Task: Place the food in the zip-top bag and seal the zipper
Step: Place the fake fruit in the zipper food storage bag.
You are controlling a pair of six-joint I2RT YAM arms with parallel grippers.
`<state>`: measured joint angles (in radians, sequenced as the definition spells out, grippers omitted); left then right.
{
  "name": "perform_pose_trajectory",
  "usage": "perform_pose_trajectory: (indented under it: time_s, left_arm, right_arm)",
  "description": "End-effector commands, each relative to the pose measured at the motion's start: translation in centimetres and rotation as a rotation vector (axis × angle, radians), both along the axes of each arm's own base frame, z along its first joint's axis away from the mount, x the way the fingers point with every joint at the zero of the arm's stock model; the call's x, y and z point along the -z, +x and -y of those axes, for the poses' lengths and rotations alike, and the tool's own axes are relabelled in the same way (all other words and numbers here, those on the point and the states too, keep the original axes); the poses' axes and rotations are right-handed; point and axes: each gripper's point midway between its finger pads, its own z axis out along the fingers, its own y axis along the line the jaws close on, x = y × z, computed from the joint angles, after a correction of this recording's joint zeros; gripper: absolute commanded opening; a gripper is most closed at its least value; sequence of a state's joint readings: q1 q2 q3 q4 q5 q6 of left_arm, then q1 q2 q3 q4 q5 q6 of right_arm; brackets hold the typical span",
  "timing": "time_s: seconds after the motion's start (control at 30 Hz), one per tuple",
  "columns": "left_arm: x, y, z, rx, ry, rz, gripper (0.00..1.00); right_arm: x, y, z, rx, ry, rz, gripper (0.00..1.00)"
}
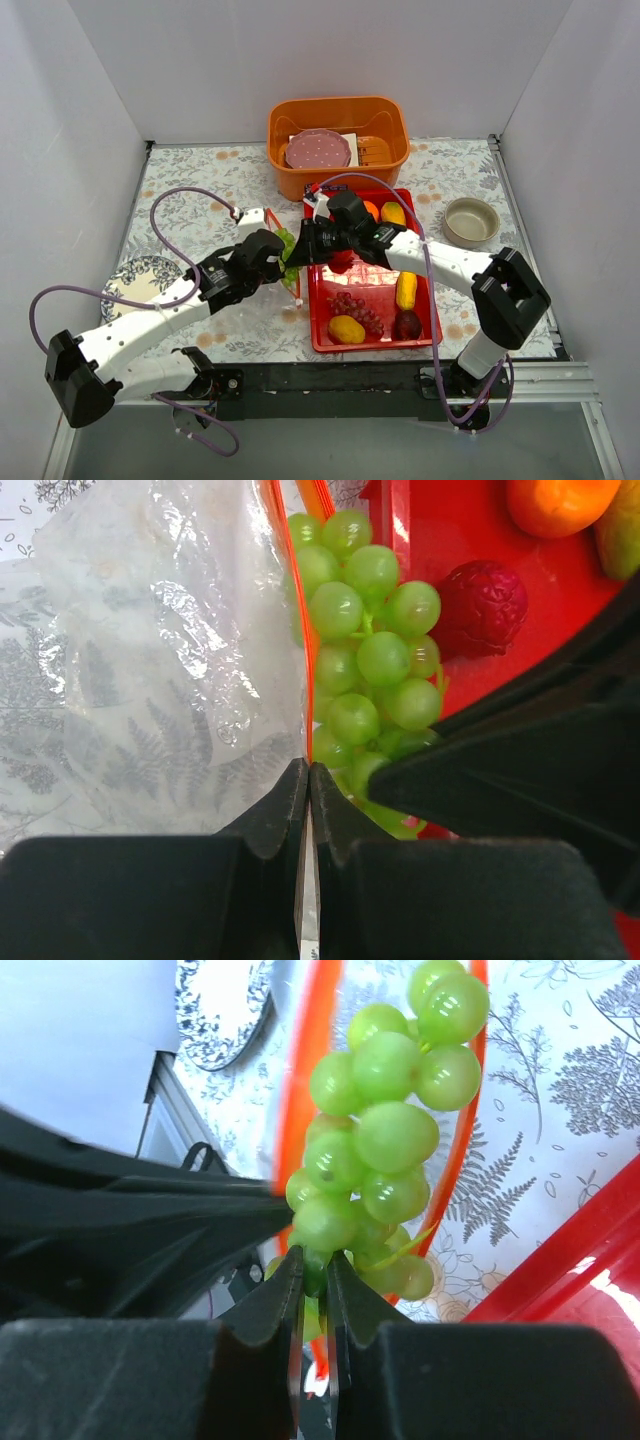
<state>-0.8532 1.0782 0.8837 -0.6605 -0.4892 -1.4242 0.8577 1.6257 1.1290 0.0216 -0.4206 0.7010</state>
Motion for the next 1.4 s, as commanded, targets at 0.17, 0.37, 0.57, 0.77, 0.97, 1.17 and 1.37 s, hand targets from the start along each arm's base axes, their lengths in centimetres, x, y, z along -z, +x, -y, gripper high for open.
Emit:
perform_pose_trajectory:
  time_s: [0.17,0.37,0.57,0.77,0.97,1.17,1.37]
  left_arm:
    - [-3.7,0.3,-0.3,-0.006,-0.049,0.077,0.0]
    - [-3.2,0.2,0.0,0.003,-0.043,0.061,0.0]
    - [-4.0,0.5,0.8,0.025,-0.072,0.08,0.0]
    - [-4.9,0.8,0.3,0.002,-0.06,0.102,0.0]
    - [-5.5,1.0,-0.7,-0.042,-0.048,0.128,0.0]
    - [-4.3,1.0,-2.0,-0.102,0.003,0.106,0.0]
    - [-4.7,0.9,-2.7,-0.134,0.004,0.118,0.0]
  right_arm:
    - [0.9,0.3,-0.2,0.0,-0.049,0.017,0.15]
    - [-0.5,0.2,-0.8,-0.019,-0.029,0.075,0.16]
    - [-1.4,-0.7,-2.8,-0.114,0.005,0.099,0.21]
    - [-0.7,-0.3,-2.7,-0.1,-0.048,0.111,0.34]
    - [-2.4,0.2,-1.7,-0.074,-0.049,0.2,0.72]
    - [-4.2,0.8,0.9,0.045,-0.069,0.26,0.73]
    - [-1.3,2.3,4.1,0.193,-0.204,0.235,0.64]
